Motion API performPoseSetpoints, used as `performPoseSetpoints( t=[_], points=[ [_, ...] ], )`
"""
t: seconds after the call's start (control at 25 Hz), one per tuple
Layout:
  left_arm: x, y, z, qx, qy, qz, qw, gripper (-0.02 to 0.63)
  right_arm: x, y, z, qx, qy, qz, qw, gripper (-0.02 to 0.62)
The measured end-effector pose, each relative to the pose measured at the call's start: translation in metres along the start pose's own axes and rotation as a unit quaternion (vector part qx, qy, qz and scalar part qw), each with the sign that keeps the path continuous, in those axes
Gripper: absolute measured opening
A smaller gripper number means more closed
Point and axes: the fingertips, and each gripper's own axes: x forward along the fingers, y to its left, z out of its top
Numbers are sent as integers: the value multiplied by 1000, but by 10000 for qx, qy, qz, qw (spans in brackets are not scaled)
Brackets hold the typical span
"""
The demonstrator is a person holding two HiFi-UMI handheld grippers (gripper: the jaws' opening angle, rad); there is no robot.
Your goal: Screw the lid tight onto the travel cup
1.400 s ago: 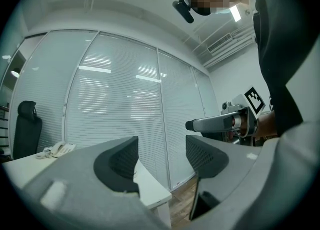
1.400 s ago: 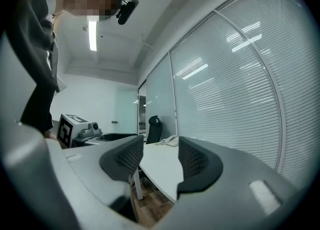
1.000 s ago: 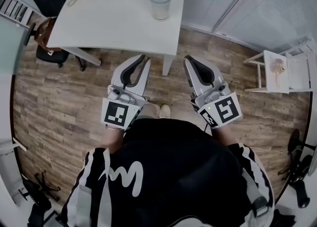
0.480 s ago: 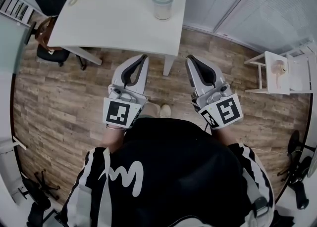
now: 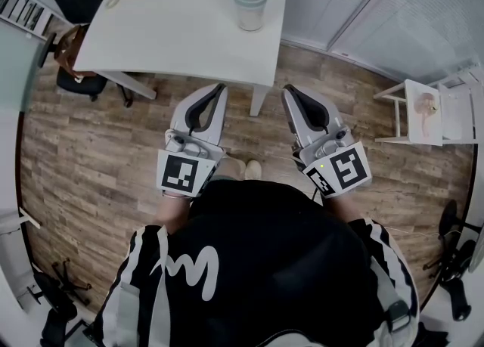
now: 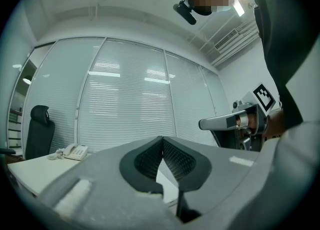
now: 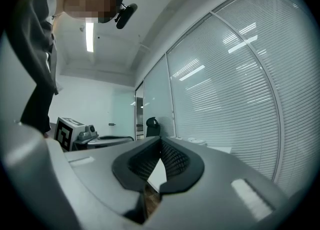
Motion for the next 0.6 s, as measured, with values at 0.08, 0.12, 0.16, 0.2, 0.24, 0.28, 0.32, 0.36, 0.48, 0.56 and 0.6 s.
performPoseSetpoints(
  t=[0.08,0.12,0.16,0.2,0.24,0.28,0.32,0.36,0.48,0.56,0.6],
  points=[
    [1,1,0,-3,-19,1,10000,2,1,-1,0,-7,-4,-4,10000,0],
    [1,2,0,-11,-23,2,10000,2,1,-1,0,-9,-8,-9,10000,0],
    [1,2,-1,-19,-21,2,10000,2,2,-1,0,-10,-10,-13,10000,0],
    [1,2,-1,-23,-13,2,10000,2,2,-1,0,-9,-10,-14,10000,0],
    [1,2,-2,-20,-5,0,10000,2,2,-1,-1,-7,-8,-14,10000,0],
    [1,2,-1,-11,-6,-5,10000,2,2,-1,-1,-7,-7,-13,10000,0],
    [1,1,0,-3,-22,-16,10000,2,2,-1,0,-7,-8,-16,10000,0],
    [2,1,2,0,-49,-33,10000,2,2,-2,0,-6,-13,-20,10000,0],
    [3,0,3,-4,-66,-48,10000,2,2,-2,2,7,-31,-29,10000,0],
    [2,-1,4,-6,-76,-72,9999,2,1,-2,2,15,-31,-34,10000,0],
    [2,-2,4,-7,-79,-84,9999,2,1,-1,2,19,-29,-38,10000,0]
  ],
)
